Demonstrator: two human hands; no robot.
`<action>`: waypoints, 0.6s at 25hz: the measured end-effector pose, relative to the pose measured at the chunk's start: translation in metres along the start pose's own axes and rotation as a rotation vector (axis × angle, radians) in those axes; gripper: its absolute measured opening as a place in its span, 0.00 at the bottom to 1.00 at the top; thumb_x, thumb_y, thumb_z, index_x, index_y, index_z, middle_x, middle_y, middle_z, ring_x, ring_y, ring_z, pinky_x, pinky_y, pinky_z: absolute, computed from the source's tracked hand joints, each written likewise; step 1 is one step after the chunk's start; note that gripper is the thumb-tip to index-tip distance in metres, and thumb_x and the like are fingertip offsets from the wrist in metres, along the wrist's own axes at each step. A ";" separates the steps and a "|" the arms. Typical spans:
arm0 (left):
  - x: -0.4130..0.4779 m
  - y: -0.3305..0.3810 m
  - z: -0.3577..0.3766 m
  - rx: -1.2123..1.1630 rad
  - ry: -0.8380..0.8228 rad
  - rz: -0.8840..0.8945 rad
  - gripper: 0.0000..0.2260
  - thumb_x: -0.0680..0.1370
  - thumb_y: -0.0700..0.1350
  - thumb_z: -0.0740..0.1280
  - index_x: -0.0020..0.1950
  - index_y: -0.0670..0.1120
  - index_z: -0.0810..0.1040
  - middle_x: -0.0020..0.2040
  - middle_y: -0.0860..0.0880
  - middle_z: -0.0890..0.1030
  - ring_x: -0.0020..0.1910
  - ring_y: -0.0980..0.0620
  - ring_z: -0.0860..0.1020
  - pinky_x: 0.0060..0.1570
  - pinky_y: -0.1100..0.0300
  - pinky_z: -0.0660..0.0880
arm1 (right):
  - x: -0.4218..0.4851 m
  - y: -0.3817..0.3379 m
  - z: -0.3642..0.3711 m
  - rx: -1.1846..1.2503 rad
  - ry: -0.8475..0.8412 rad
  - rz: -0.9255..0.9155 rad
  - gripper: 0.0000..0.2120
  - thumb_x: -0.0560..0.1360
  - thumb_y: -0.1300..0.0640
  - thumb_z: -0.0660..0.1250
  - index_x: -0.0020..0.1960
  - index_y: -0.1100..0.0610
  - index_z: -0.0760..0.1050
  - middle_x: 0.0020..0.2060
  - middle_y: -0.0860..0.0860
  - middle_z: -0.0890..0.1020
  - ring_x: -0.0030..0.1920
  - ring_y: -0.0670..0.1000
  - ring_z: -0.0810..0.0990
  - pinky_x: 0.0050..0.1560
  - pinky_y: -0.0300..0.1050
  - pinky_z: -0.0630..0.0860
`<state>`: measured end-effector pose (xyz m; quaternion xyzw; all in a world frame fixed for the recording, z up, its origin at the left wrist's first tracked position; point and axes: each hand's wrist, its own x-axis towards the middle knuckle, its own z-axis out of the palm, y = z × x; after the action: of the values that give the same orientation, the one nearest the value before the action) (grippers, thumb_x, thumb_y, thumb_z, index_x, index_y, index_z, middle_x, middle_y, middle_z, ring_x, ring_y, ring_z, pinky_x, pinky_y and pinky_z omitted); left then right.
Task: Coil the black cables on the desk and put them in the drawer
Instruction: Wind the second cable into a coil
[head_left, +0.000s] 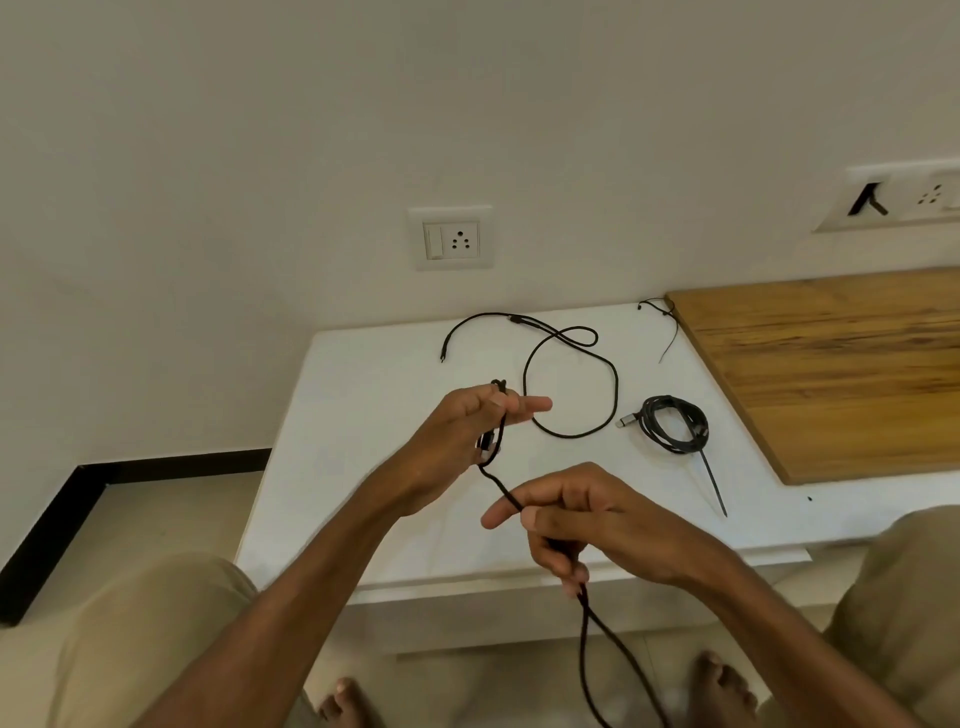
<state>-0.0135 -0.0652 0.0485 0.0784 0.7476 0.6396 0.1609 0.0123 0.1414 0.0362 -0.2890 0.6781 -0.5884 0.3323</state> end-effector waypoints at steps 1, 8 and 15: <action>-0.001 0.000 0.004 0.065 -0.028 -0.010 0.14 0.87 0.48 0.54 0.54 0.48 0.78 0.63 0.57 0.83 0.68 0.58 0.76 0.69 0.46 0.68 | -0.001 -0.002 -0.001 -0.025 0.030 -0.007 0.13 0.83 0.60 0.61 0.61 0.58 0.81 0.30 0.56 0.75 0.29 0.52 0.71 0.35 0.51 0.75; -0.008 0.006 0.016 0.189 -0.220 -0.071 0.16 0.88 0.47 0.53 0.44 0.47 0.73 0.42 0.47 0.82 0.45 0.53 0.79 0.47 0.63 0.69 | -0.010 -0.006 -0.024 -0.225 0.367 -0.120 0.09 0.82 0.62 0.66 0.50 0.61 0.84 0.28 0.46 0.79 0.27 0.41 0.71 0.31 0.29 0.67; -0.011 0.010 0.012 0.021 -0.358 -0.131 0.17 0.88 0.44 0.47 0.46 0.43 0.70 0.28 0.50 0.69 0.59 0.40 0.83 0.47 0.55 0.63 | -0.005 0.009 -0.035 -0.554 0.634 -0.113 0.06 0.79 0.48 0.68 0.48 0.47 0.82 0.37 0.40 0.83 0.37 0.45 0.81 0.36 0.34 0.74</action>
<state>-0.0003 -0.0556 0.0584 0.1439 0.7170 0.5959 0.3318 -0.0121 0.1680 0.0309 -0.2089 0.8623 -0.4611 -0.0154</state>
